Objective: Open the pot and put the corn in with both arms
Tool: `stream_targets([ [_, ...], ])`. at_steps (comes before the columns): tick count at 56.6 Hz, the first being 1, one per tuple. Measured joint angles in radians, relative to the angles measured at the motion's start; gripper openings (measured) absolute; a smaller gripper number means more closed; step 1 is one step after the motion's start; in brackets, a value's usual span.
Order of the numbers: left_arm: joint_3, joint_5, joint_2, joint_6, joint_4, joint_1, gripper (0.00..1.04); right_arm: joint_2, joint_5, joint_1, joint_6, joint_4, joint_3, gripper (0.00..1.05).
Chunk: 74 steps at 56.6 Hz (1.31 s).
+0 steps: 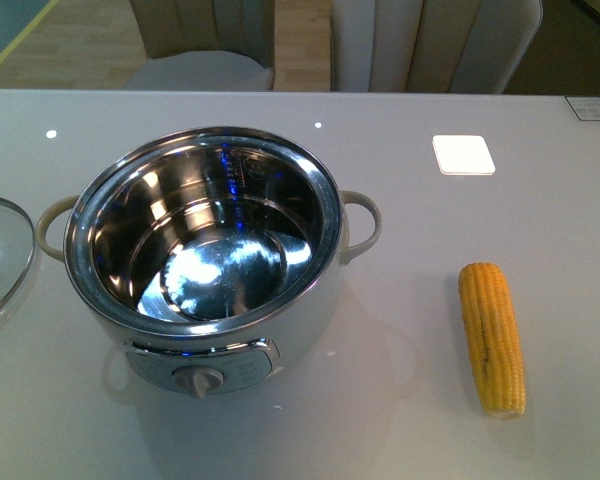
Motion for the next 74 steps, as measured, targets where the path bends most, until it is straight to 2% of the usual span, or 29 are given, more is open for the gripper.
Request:
stream_targets([
  [5,-0.01,-0.005,-0.069,0.002,-0.061,-0.03,0.03,0.0,-0.001,0.0,0.0,0.0,0.0,0.96],
  [33,-0.017,-0.012,-0.372,0.002,-0.338,-0.033,0.03,0.0,0.0,0.0,0.0,0.0,0.0,0.96],
  [71,-0.017,-0.011,-0.628,0.002,-0.591,-0.033,0.03,0.0,0.0,0.0,0.0,0.0,0.0,0.96],
  [74,-0.017,-0.01,-0.709,0.003,-0.703,-0.033,0.03,0.0,0.0,0.0,0.0,0.0,0.0,0.96],
])
